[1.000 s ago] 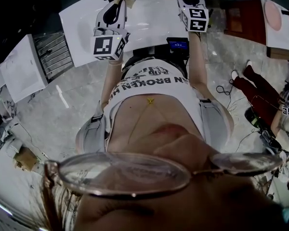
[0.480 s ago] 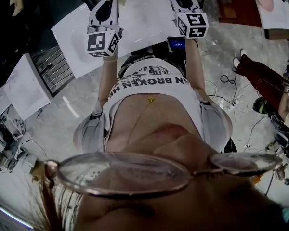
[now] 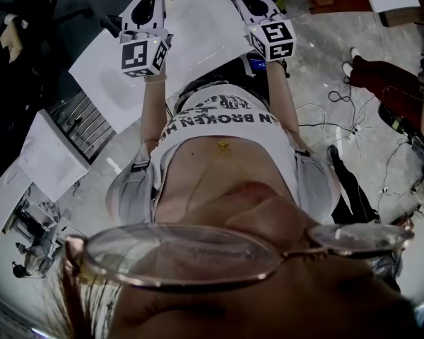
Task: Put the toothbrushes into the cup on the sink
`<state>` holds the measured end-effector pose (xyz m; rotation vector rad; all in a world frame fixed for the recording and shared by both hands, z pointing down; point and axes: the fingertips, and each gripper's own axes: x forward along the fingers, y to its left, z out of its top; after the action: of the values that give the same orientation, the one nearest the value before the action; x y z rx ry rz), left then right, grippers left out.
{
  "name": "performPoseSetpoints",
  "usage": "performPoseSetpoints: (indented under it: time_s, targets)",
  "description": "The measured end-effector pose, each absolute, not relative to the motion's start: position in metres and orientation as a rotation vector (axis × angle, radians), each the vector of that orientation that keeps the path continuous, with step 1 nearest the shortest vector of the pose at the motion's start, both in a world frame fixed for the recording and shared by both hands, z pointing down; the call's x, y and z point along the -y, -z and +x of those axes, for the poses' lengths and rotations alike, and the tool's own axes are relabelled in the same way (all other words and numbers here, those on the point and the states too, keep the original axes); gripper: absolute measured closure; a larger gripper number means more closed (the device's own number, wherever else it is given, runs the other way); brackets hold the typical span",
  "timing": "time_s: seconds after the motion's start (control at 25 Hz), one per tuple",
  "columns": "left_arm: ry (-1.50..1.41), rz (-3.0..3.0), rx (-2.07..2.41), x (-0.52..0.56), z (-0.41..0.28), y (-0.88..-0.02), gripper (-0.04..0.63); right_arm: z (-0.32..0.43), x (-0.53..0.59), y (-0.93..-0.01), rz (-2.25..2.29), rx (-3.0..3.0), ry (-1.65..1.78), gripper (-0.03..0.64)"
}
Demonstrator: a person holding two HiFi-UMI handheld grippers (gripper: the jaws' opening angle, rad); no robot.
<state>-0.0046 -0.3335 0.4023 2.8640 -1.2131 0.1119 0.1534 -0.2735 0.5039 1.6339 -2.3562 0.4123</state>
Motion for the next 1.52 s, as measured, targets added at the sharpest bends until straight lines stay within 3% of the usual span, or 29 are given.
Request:
performPoseSetpoints:
  time_s: [0.88,1.52]
  targets:
    - [-0.207,3.027,1.08,0.395,0.09,-0.473,0.574,0.203,0.229,-0.53,1.751,2.22,-0.575,0.588]
    - [-0.395,2.904,0.984,0.392,0.093,-0.541,0.574,0.2,0.232,-0.524,1.745,2.244,-0.568,0.588]
